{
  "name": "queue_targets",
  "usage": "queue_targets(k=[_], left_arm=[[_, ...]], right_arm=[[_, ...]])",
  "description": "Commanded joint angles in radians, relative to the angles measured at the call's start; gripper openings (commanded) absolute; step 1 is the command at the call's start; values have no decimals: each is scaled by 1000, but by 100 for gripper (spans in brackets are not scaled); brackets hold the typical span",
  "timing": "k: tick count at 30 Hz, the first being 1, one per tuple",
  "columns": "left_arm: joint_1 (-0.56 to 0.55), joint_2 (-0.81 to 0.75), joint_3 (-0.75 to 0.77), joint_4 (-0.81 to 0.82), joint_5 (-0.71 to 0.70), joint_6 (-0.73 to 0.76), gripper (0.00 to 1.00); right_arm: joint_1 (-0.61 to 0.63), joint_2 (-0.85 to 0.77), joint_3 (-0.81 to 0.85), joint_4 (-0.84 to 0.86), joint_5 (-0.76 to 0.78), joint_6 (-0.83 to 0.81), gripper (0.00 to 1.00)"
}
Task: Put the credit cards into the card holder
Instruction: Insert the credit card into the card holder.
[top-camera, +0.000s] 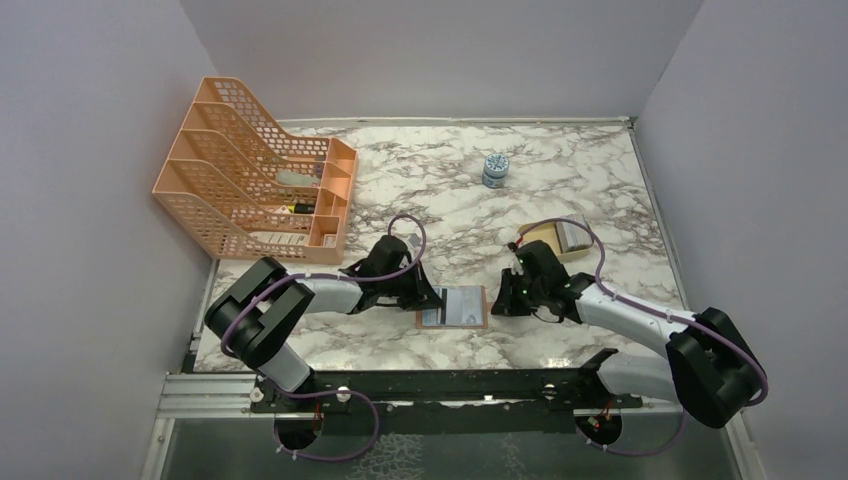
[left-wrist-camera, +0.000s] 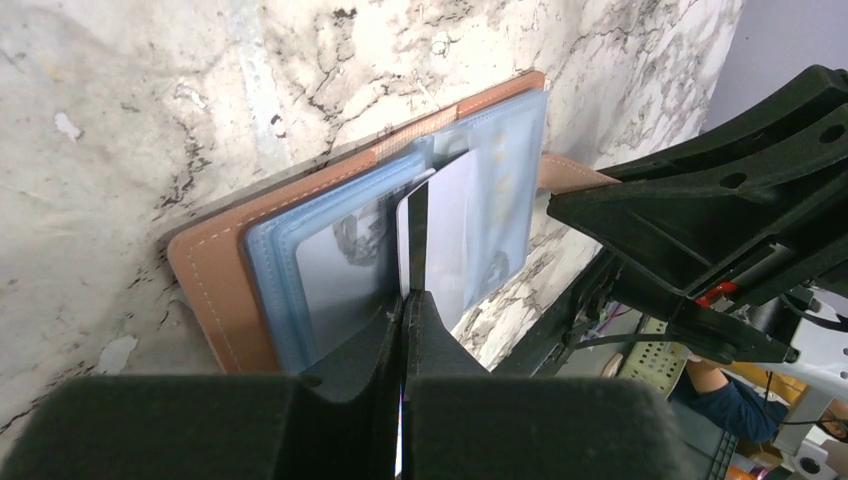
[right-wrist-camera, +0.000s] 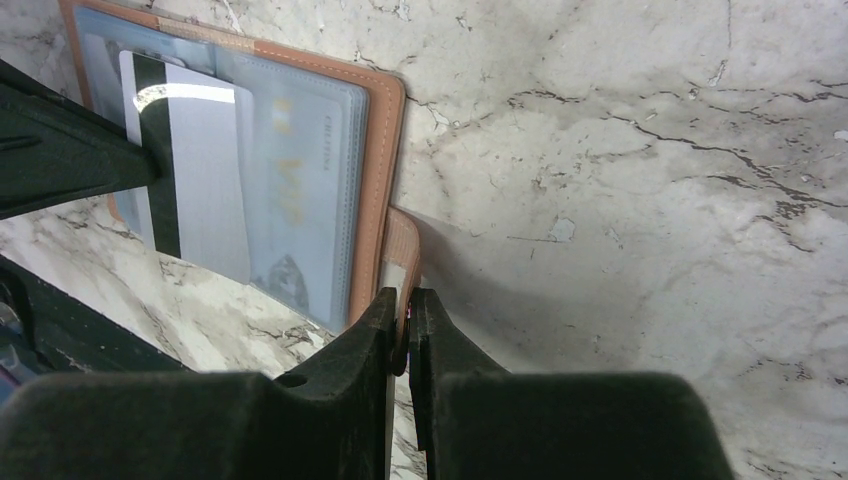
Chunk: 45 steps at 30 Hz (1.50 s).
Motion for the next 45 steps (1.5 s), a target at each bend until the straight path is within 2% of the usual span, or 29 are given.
queue_targets(k=[1,11,22,31,39,45], left_arm=[[0,35,24,-3,-60,29,0],[-2,33,17,8,-70,17,0],[-2,27,31,2,-90,95,0],[-14,13,22,4,-115,101,0],[-35,28,28,42,-119,119,0],[-54,7,9,68,-124,71,0]], right_arm=[[8,-20,-9,24,-33,20,9],[9,-36,-19,33,-17,48,7],[9,-31,-37,42,-22,70,6],[8,-52,-71,69,13,105,5],[8,-92,-108,108,-25,143,2],[9,-121,-117,111,-39,163,1]])
